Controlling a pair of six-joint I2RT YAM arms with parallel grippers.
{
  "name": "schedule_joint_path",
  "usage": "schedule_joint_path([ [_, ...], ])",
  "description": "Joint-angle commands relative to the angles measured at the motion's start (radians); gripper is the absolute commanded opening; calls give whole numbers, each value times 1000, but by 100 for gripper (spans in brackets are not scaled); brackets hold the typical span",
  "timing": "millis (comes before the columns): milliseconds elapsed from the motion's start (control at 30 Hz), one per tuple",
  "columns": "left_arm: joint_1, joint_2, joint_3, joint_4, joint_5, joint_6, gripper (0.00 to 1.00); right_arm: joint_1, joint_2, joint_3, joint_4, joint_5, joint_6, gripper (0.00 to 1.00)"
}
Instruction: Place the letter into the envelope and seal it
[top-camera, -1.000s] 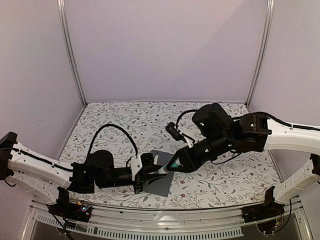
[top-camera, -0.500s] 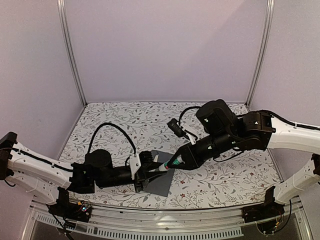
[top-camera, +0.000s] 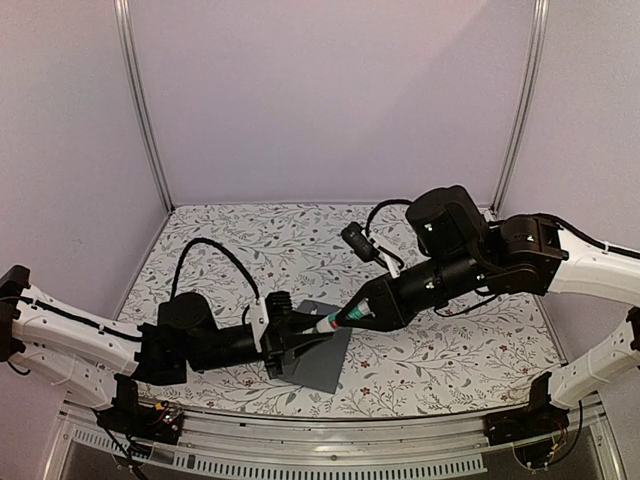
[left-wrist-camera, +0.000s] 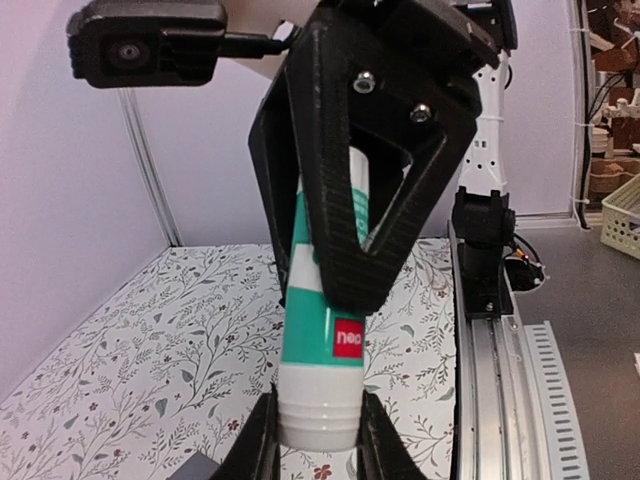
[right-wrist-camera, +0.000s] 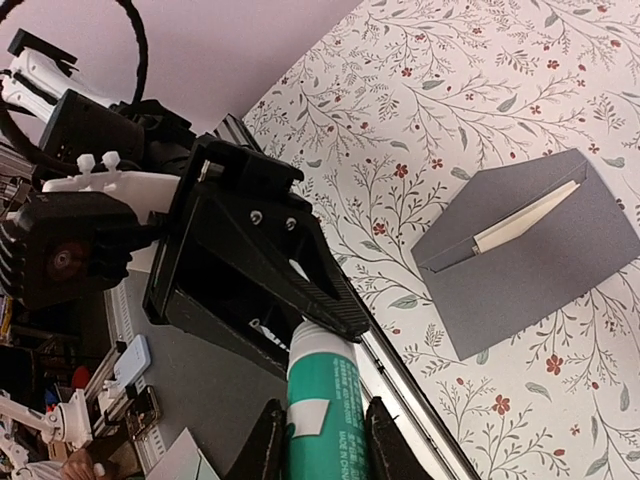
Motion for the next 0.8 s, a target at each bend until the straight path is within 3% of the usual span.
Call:
schedule_joint_path([
  [0, 48, -12, -85, -166, -61, -29, 0, -48, -138, 58, -177, 142, 0, 0],
  [400, 68, -22, -94, -160, -41, -38, 0, -48, -186, 72, -184, 151, -4, 0],
  [467, 70, -40, -96, -164, -6, -43, 10, -48, -187, 51, -163, 123, -5, 0],
  [633, 69, -96, -103, -177, 167, -49, 51, -48, -136, 12, -120, -39, -70, 0],
  [700, 70, -116, -104, -182, 233, -55, 58, -48, -108, -1, -102, -76, -96, 0],
  [767, 70, -134, -107, -184, 259, -60, 59, -48, -90, -10, -73, -108, -112, 0],
])
